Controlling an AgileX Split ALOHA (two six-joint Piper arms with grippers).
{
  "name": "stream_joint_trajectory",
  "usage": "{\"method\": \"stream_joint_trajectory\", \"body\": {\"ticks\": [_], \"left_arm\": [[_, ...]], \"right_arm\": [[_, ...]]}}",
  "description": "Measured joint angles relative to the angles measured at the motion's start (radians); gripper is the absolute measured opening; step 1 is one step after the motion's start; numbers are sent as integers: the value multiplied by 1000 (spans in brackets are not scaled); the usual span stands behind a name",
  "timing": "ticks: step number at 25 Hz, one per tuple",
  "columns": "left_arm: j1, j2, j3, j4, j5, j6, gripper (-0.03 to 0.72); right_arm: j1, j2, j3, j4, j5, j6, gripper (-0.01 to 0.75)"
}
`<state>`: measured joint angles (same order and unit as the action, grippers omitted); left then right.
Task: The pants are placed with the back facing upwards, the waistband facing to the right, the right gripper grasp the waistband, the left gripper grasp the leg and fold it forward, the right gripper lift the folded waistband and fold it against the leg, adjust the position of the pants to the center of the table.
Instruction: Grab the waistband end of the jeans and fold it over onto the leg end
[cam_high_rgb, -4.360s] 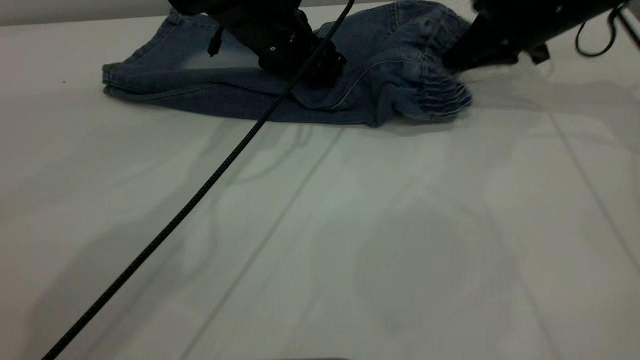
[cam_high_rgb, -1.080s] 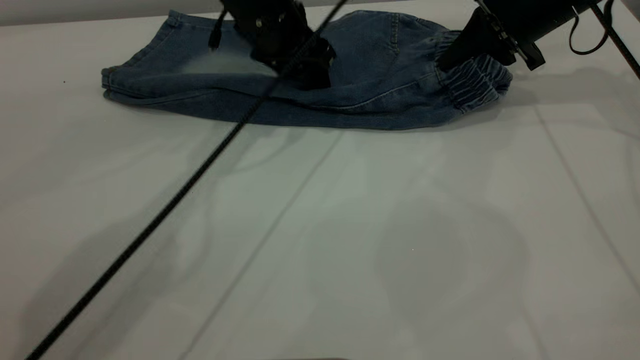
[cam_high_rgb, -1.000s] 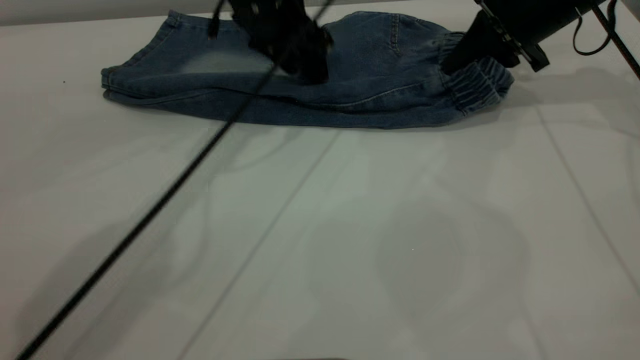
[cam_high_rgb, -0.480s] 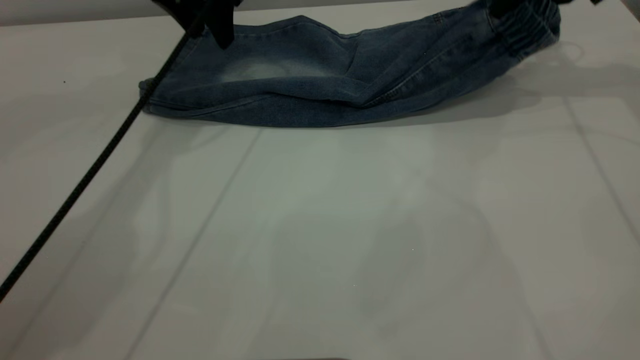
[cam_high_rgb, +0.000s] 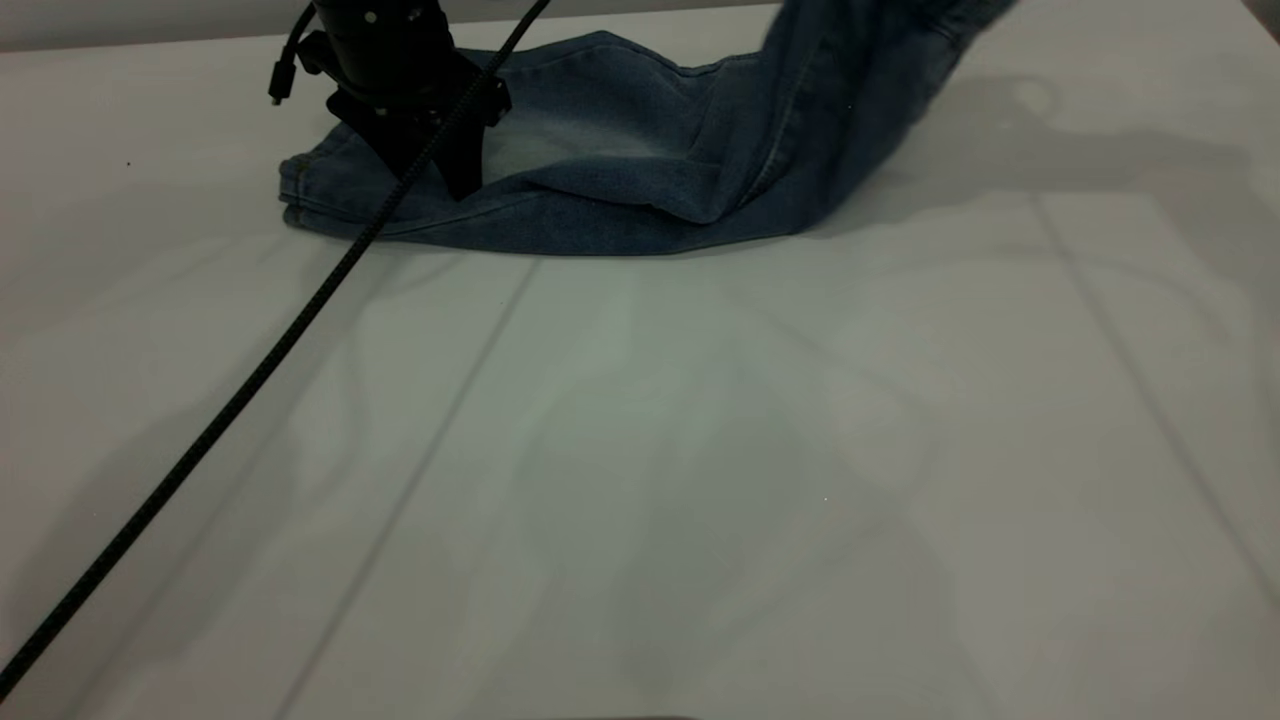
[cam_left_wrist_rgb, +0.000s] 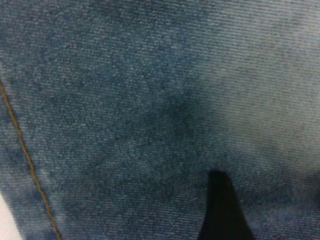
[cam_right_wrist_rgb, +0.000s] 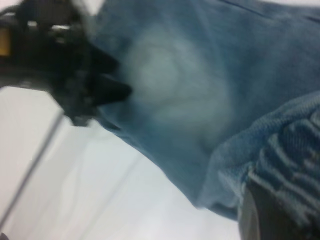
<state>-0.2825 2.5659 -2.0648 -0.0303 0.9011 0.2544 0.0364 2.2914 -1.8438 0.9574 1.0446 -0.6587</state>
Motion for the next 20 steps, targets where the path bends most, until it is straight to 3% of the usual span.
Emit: {"method": "stream_joint_trajectory", "body": {"ticks": [6, 14, 20], "left_arm": [[-48, 6, -1, -20, -4, 0, 412], [-119, 7, -45, -44, 0, 0, 412], [-111, 8, -209, 55, 158, 0, 412]], "right_arm": [[81, 0, -102, 4, 2, 16, 45], [86, 0, -132, 2, 7, 45, 45], [102, 0, -133, 2, 2, 47, 45]]}}
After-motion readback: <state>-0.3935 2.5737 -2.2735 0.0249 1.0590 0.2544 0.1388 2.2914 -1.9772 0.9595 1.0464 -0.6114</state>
